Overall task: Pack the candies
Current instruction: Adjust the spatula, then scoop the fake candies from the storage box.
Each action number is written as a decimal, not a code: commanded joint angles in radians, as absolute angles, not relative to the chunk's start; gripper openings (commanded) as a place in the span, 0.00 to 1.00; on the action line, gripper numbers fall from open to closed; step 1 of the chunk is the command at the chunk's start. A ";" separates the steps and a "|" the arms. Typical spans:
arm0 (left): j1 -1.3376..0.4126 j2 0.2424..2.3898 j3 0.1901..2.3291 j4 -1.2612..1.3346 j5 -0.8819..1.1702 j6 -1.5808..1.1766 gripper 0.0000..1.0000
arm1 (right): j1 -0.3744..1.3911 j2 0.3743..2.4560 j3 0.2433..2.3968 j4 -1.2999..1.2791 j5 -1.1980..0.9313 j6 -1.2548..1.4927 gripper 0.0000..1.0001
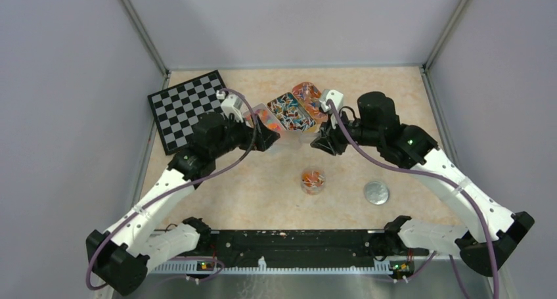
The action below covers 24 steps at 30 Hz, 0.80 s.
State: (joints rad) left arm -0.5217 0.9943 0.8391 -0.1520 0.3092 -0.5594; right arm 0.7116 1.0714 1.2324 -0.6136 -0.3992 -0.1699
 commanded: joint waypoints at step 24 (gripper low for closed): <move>-0.520 0.671 0.724 -0.120 -0.048 -0.104 0.99 | 0.476 1.770 1.893 -1.026 0.170 -0.234 0.00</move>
